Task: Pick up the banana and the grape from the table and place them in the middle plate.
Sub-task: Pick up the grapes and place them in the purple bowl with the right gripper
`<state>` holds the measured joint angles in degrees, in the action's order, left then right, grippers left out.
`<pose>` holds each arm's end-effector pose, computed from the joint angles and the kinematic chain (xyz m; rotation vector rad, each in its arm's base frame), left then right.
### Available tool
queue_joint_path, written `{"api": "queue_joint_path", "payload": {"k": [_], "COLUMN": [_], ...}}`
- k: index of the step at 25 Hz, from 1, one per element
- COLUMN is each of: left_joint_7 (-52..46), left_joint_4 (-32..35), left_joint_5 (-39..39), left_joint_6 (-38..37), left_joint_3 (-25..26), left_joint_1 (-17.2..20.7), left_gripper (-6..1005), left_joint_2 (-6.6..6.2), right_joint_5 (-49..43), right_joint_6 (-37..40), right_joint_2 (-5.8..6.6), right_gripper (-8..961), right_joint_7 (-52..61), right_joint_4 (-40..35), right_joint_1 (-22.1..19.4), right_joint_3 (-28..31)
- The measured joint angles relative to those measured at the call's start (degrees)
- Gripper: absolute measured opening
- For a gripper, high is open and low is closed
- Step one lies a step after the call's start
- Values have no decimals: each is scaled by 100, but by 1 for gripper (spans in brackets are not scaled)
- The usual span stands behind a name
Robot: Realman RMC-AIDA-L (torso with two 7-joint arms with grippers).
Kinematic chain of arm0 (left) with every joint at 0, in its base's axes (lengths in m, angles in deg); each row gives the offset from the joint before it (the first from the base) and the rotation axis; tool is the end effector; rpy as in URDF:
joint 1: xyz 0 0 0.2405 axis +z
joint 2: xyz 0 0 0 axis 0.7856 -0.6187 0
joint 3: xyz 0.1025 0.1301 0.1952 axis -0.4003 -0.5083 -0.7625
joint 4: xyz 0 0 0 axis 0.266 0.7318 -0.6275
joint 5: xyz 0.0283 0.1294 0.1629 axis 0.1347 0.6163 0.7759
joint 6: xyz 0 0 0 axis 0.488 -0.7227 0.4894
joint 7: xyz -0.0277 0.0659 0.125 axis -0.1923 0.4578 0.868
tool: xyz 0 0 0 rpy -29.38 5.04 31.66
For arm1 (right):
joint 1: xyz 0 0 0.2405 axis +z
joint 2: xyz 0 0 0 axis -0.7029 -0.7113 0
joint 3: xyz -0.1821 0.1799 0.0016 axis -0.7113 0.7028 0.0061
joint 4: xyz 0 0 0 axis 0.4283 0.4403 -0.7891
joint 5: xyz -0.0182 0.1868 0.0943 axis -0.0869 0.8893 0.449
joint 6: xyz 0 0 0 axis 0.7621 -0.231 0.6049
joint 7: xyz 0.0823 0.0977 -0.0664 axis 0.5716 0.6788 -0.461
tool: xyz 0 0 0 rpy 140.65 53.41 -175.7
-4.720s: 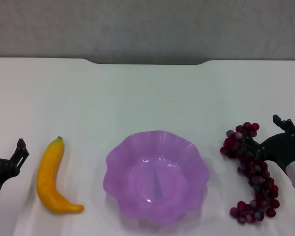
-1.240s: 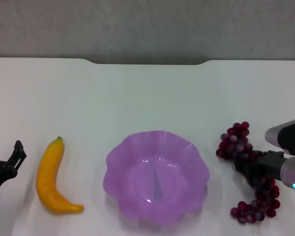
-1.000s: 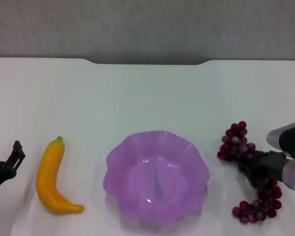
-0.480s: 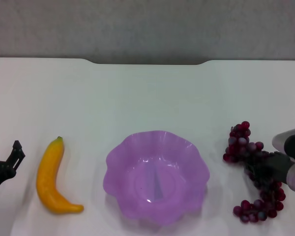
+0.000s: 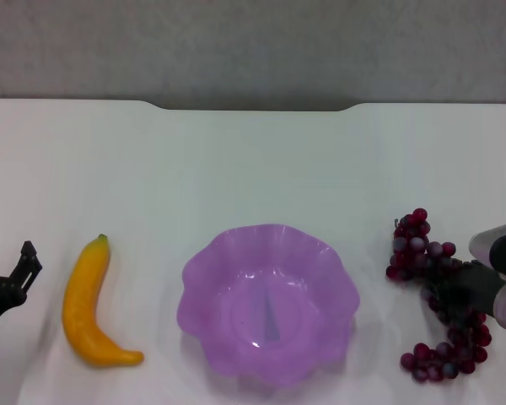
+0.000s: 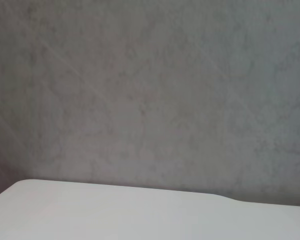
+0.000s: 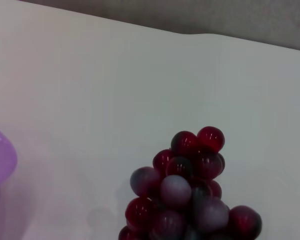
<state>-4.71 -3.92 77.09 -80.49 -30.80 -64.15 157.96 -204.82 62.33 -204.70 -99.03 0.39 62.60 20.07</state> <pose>-0.3742 0.2740 -0.0264 -1.4751 -0.8020 -0.5762 0.3283 0.3510 -0.0552 -1.9963 0.9083 0.0100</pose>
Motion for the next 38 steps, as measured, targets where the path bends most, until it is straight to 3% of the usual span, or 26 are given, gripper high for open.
{"api": "queue_joint_path", "payload": {"k": [12, 22, 38], "left_joint_7": [0, 0, 4], "left_joint_4": [5, 22, 22], "left_joint_5": [0, 0, 0], "left_joint_6": [0, 1, 1], "left_joint_3": [1, -3, 11], "left_joint_1": [2, 14, 25], "left_gripper": [887, 887, 887], "left_joint_2": [4, 5, 4], "right_joint_5": [-2, -5, -222], "right_joint_6": [152, 983, 1948], "right_joint_2": [0, 14, 35], "right_gripper": [408, 395, 362], "right_joint_7": [1, -17, -46], "right_joint_4": [10, 380, 982], "right_joint_1": [-17, -432, -672], "right_joint_3": [-77, -457, -825]}}
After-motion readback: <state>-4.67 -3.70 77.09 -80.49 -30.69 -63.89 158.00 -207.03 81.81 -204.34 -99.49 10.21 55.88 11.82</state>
